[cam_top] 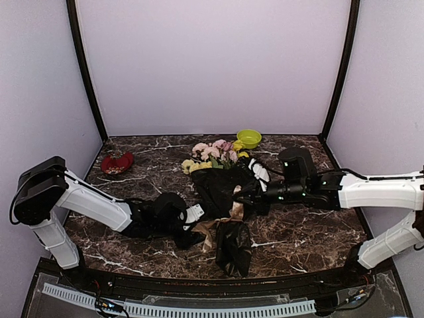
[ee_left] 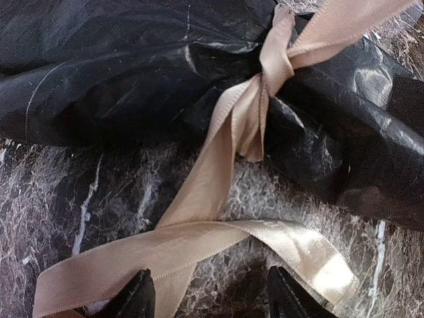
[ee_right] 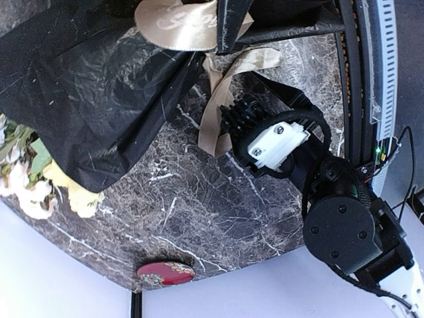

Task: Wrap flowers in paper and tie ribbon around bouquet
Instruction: Pick up the left side of the half-tied ribbon at the center of the board.

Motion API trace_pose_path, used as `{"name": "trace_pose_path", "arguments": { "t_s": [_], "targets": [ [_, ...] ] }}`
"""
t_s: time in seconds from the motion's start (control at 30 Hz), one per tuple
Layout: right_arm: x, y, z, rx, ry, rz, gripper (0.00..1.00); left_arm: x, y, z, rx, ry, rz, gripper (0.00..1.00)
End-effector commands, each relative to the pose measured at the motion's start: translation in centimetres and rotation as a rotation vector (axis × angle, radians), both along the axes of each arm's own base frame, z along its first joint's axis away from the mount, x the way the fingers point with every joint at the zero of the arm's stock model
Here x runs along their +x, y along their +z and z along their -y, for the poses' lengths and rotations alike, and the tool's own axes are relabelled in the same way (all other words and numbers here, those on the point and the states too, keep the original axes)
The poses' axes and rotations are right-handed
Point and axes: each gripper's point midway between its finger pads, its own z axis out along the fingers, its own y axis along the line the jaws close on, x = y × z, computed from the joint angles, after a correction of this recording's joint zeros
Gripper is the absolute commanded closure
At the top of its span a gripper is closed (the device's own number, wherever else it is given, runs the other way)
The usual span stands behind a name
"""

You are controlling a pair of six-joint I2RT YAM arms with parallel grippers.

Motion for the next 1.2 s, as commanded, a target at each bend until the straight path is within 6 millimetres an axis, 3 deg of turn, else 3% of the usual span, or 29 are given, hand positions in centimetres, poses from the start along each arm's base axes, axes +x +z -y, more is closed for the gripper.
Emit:
{"name": "trace_pose_path", "arguments": {
  "t_s": [0.0, 0.27, 0.4, 0.63, 0.7, 0.9, 1.0, 1.07, 1.17],
  "targets": [
    [-0.1, 1.9, -0.6, 0.023, 0.107, 0.176, 1.00, -0.6, -0.1, -0.1, -0.007, -0.023, -0.011, 0.45],
    [0.2, 1.1, -0.6, 0.016, 0.087, 0.126, 1.00, -1.1, 0.9, -0.7, -0.040, -0.015, -0.013, 0.56],
    [0.3, 1.1, -0.4, 0.016, 0.074, 0.123, 1.00, -1.6, 2.2, -0.8, -0.081, -0.028, -0.008, 0.53],
    [0.3, 0.6, -0.5, 0.011, 0.068, 0.092, 1.00, -3.7, 5.8, 1.2, -0.217, -0.114, 0.031, 0.50],
    [0.3, 0.4, -0.6, 0.009, 0.067, 0.082, 1.00, -3.9, 5.3, 1.7, -0.200, -0.103, -0.010, 0.49],
    [0.3, 0.4, -0.7, 0.013, 0.067, 0.073, 1.00, -3.6, 0.7, 1.8, -0.009, -0.056, -0.085, 0.42],
    [0.3, 0.6, -0.7, 0.016, 0.065, 0.069, 1.00, -3.3, -0.6, 1.9, 0.045, -0.042, -0.104, 0.43],
    [0.4, 0.8, -0.7, 0.019, 0.060, 0.069, 1.00, -3.1, -1.0, 2.0, 0.063, -0.034, -0.103, 0.47],
    [0.5, 1.1, -0.6, 0.027, 0.046, 0.072, 1.00, -2.7, -0.6, 1.7, 0.059, -0.009, -0.088, 0.71]
  ]
}}
